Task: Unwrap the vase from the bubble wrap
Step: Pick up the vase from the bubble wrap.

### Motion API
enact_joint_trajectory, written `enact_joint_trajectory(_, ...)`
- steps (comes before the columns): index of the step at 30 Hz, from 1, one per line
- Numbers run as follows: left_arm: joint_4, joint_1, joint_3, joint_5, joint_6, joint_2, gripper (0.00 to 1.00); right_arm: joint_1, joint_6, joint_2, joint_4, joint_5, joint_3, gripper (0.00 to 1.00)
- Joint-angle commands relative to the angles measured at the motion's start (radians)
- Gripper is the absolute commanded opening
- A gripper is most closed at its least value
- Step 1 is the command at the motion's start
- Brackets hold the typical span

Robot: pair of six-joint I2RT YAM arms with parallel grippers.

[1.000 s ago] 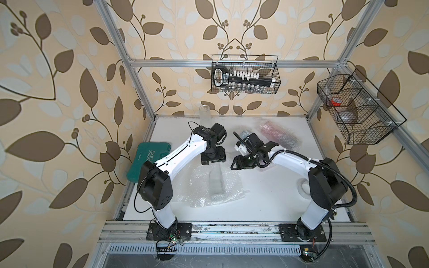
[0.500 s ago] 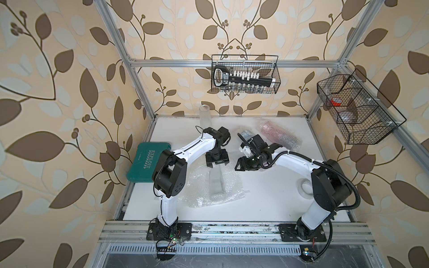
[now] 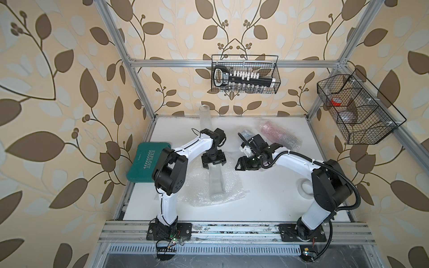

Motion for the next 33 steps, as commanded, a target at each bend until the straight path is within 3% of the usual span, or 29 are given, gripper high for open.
enact_joint_trajectory(1, -0.017, 0.0, 0.049, -0.035, 0.002, 0.048, 0.81, -0.002, -0.006, -0.041, -0.01, 0.01, -0.019, 0.65)
enact_joint_trajectory(12, -0.019, -0.001, 0.076, -0.065, 0.02, 0.133, 0.78, -0.002, -0.004, -0.046, -0.015, 0.028, -0.015, 0.76)
enact_joint_trajectory(18, -0.008, -0.002, 0.023, -0.052, 0.024, 0.07, 0.62, -0.003, -0.009, -0.058, -0.028, 0.058, -0.012, 0.82)
enact_joint_trajectory(28, -0.004, -0.034, -0.072, -0.048, 0.023, -0.115, 0.25, -0.005, -0.008, -0.072, -0.037, 0.089, 0.01, 0.83)
enact_joint_trajectory(33, 0.034, -0.084, -0.108, -0.063, 0.071, -0.237, 0.14, -0.014, 0.002, -0.095, -0.016, 0.085, -0.013, 0.83)
